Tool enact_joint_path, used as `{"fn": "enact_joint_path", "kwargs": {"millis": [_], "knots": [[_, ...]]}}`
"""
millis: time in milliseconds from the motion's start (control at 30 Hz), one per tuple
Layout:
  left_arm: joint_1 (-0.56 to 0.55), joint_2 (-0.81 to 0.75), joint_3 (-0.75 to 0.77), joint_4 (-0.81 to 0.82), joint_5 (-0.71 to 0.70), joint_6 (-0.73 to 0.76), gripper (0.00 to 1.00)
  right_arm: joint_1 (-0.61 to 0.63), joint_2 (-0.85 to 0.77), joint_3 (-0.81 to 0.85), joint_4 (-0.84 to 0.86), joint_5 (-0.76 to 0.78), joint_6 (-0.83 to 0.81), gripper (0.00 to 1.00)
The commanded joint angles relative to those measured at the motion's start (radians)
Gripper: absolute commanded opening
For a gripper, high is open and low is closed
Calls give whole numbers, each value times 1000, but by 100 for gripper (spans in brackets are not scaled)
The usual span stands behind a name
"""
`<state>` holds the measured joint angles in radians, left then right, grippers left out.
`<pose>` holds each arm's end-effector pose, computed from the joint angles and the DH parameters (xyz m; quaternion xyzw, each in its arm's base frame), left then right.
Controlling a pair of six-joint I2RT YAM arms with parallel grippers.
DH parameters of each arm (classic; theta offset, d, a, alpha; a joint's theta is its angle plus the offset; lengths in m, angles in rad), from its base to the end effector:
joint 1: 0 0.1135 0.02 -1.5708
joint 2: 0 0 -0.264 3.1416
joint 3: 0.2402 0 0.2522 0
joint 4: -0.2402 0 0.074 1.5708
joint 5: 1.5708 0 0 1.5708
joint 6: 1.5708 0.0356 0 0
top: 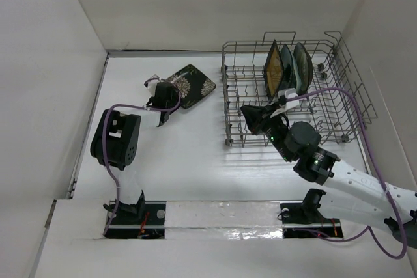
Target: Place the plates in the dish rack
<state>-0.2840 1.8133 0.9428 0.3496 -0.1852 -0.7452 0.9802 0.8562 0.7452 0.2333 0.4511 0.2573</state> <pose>0.3682 -0.1007 0.1669 -0.2420 0.8282 -0.1760 0.4738 0.1256 0.1594 0.3583 -0.0717 0.6633 0.3027 0.6806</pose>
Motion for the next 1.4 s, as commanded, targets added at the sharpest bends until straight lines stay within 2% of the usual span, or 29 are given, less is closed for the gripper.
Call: {"fn": "enact_joint_path", "kwargs": {"millis": [0, 167, 400, 500, 600, 633, 767, 900, 1000, 1033, 1133, 1233, 1367], "knots": [[12, 18, 45, 52, 27, -23, 50, -25, -6, -4, 41, -46, 30, 19], [22, 84, 79, 89, 81, -48, 49, -34, 6, -3, 41, -69, 36, 19], [22, 133, 94, 141, 147, -98, 40, -43, -2, -6, 40, -66, 36, 19], [22, 138, 68, 217, 158, -140, 30, -52, -6, -6, 35, -65, 36, 19], [22, 146, 22, 275, 164, -169, 13, -52, -16, -9, 34, -66, 36, 19], [22, 146, -4, 314, 167, -181, 0, -52, -17, -9, 32, -66, 36, 19], [22, 109, -114, 460, 159, -217, 0, -52, -14, -9, 32, -66, 36, 19], [22, -32, -242, 563, 86, -209, 0, -61, -2, -1, 28, -78, 33, 21], [63, -148, -367, 650, 73, -222, 0, -61, 6, 6, 20, -92, 31, 30], [78, -170, -450, 725, 85, -239, 0, -61, 3, 5, 21, -95, 31, 38], [120, -233, -580, 854, 138, -287, 0, -61, -5, -3, 40, -114, 33, 53], [132, -310, -654, 891, 159, -289, 0, -61, 26, 8, 35, -133, 31, 61], [132, -462, -703, 850, 158, -267, 0, -61, 86, 43, 17, -190, 26, 68]]}}
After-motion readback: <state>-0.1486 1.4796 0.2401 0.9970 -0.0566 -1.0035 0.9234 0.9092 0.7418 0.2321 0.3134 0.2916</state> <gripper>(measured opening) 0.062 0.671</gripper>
